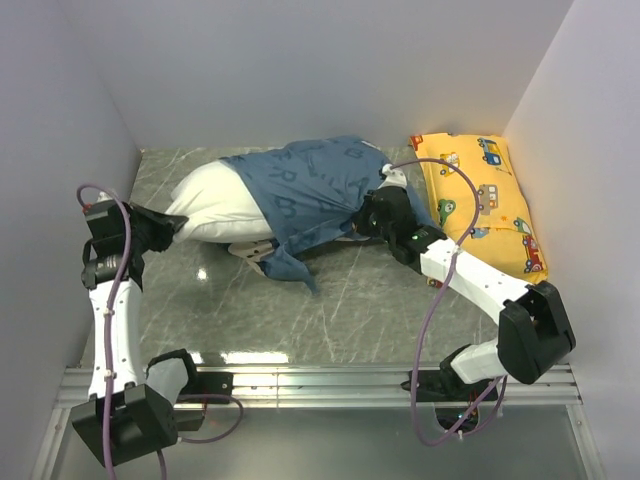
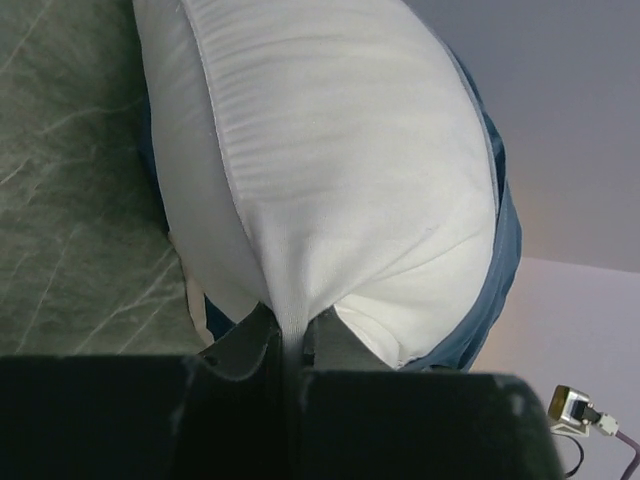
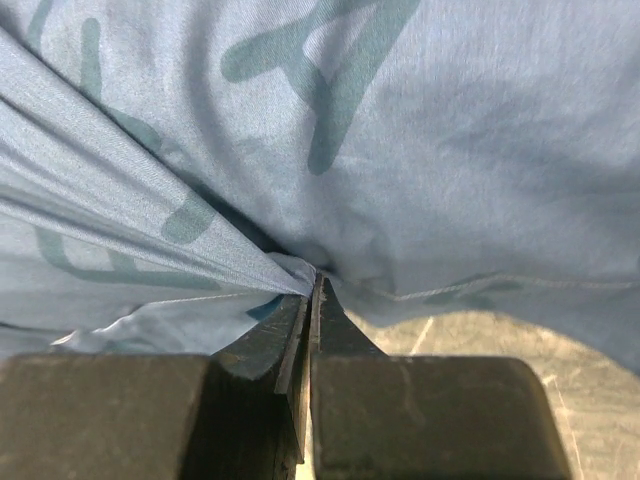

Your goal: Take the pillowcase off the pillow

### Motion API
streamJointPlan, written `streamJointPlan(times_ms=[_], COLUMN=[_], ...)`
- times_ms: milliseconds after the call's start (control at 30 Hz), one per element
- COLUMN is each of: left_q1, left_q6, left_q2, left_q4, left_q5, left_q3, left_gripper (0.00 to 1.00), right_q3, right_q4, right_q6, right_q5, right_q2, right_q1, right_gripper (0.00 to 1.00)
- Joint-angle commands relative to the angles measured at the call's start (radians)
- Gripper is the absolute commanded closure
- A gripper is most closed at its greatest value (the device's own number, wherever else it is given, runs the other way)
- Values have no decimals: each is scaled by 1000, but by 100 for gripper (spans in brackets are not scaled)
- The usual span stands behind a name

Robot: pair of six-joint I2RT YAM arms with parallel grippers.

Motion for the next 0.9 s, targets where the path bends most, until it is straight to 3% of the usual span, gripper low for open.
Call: streamJointPlan(times_ms=[0,100,200,267,300,333,433,633,733,867], left_q1=[39,33,34,34,33,33,33,34,22,-76], left_q6=[19,7,1,4,7,18,38,113,134,144], left_q2=[-43,-69,-102,-144,-162,-181,-259,-327,-261,-56], left_q4=[177,186,169,148,134,116,54,-39,-27,23], left_q5=[-42,-25,-23,-26,-37,-51,-104,-219,-255,-270], left_q3=[-40,-123,-188,-223,-229,-234,-237,-127,-79,0], left_gripper=[100,100,98,83,72,47,21,10,9,9], right_q3=[-3,42,83,144,172,230,346,599,744,966], right_q4=[-63,-111,-150,-206,-230,-268,-322,-383,-397,-443], right_q6=[-38,-67,-104,-130,-164,-183,-227,-269,-275,-285], right_q5=[46,-46,-108,-146,-146,-143,-111,-109,-71,-34], right_q2=[-49,-82,-110,-119,-113,-106,-41,201,329,521], right_q1=[-39,-4,24,60,74,91,130,151,160,188], right_gripper=[100,100,80,63,60,57,49,37,32,29])
